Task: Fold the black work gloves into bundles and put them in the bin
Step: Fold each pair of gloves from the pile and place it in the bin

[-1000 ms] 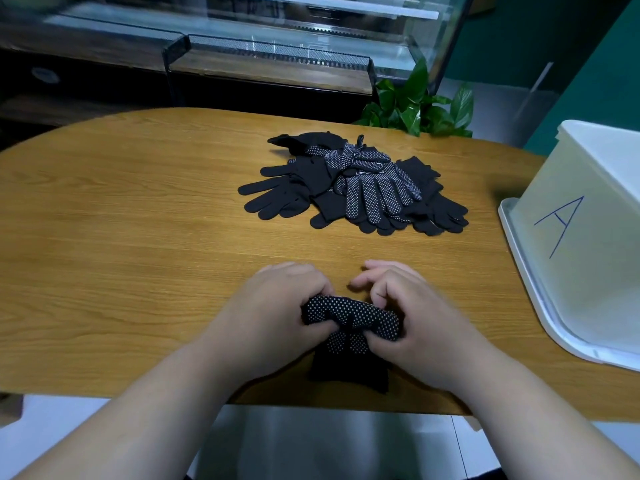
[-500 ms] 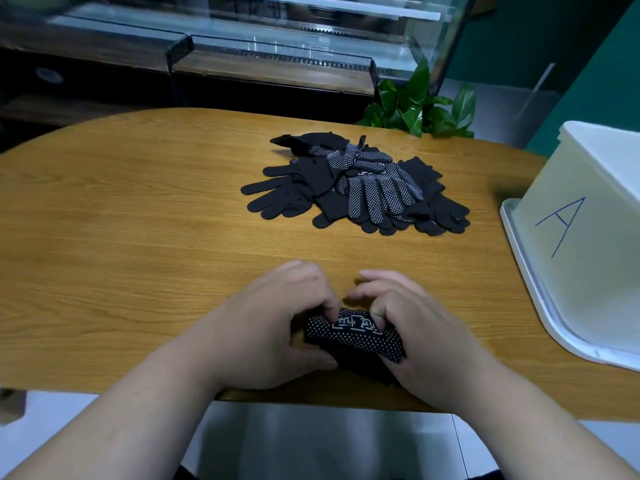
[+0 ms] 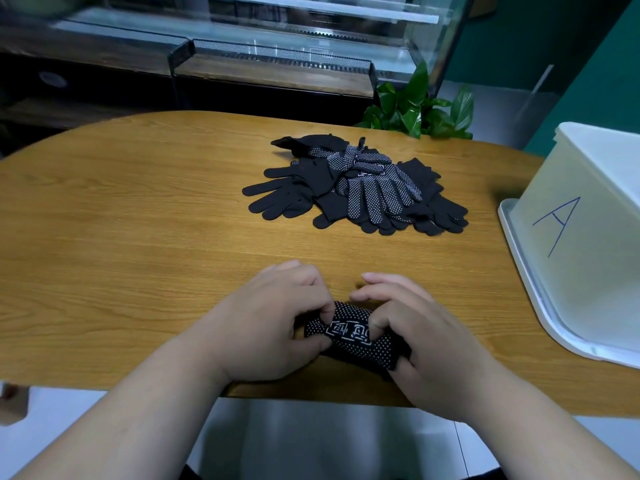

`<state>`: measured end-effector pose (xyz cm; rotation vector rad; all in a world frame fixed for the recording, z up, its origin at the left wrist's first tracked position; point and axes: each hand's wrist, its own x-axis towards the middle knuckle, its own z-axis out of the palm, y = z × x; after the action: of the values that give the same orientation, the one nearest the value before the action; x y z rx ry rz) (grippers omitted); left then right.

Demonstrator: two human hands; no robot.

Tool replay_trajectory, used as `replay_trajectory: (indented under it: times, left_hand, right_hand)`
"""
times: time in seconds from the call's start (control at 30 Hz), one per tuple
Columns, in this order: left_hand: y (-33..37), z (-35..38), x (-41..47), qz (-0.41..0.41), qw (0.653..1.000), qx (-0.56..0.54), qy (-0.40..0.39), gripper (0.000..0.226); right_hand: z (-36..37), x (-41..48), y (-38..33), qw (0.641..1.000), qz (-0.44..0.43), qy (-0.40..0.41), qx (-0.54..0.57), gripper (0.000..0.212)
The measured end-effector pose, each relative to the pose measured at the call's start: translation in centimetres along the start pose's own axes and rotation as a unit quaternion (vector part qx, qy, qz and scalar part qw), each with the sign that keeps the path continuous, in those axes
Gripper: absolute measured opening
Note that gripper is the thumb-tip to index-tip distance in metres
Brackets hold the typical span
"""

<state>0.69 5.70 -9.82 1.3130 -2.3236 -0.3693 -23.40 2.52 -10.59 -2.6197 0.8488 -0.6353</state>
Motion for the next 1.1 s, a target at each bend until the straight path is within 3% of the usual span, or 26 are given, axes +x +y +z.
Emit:
replay_trajectory:
  times: [0.07, 0.23, 0.47, 0.57, 0.67, 0.77, 0.93, 1.1]
  left_hand:
    - [-0.1, 0.0, 0.1, -0.001, 1.000, -0.002, 0.001, 0.018]
    - [-0.1, 0.0, 0.1, -0.007, 1.000, -0.006, -0.003, 0.020]
    - [0.3, -0.1, 0.2, 0.004, 1.000, -0.030, -0.008, 0.016]
    - [0.6, 0.0, 0.4, 0.002, 0.999, -0.041, -0.005, 0.011]
    - [1.2, 0.4, 0.5, 0.007, 0.998, -0.061, 0.015, 0.006]
    - [1.4, 0.6, 0.5, -0.024, 0.995, -0.093, 0.022, 0.035]
    - [1.2, 0.5, 0.8, -0.025, 0.997, -0.056, -0.037, 0.072]
    - [1.6, 1.0, 0.9, -0.029, 0.998, -0.004, -0.047, 0.085]
  right_hand:
    - [-0.3, -0.3, -0.2, 1.000, 0.002, 0.005, 0.016, 0.031]
    - [-1.2, -1.0, -0.3, 1.000, 0.006, -0.010, 0.029, 0.029]
    - [-1.1, -1.3, 0.5, 0.998, 0.010, 0.057, -0.018, 0.009]
    - [-1.2, -1.2, 0.9, 0.998, 0.016, 0.064, -0.009, 0.008]
    - [-1.1, -1.2, 1.5, 0.997, 0.021, 0.073, -0.007, 0.025]
    - [-0.7, -1.0, 1.7, 0.996, 0.046, 0.071, 0.005, 0.037]
    - [-0.3, -0.8, 2.2, 0.997, 0.051, 0.065, -0.008, 0.029]
    - [-0.5, -0.4, 2.1, 0.987, 0.111, 0.101, -0.052, 0.031]
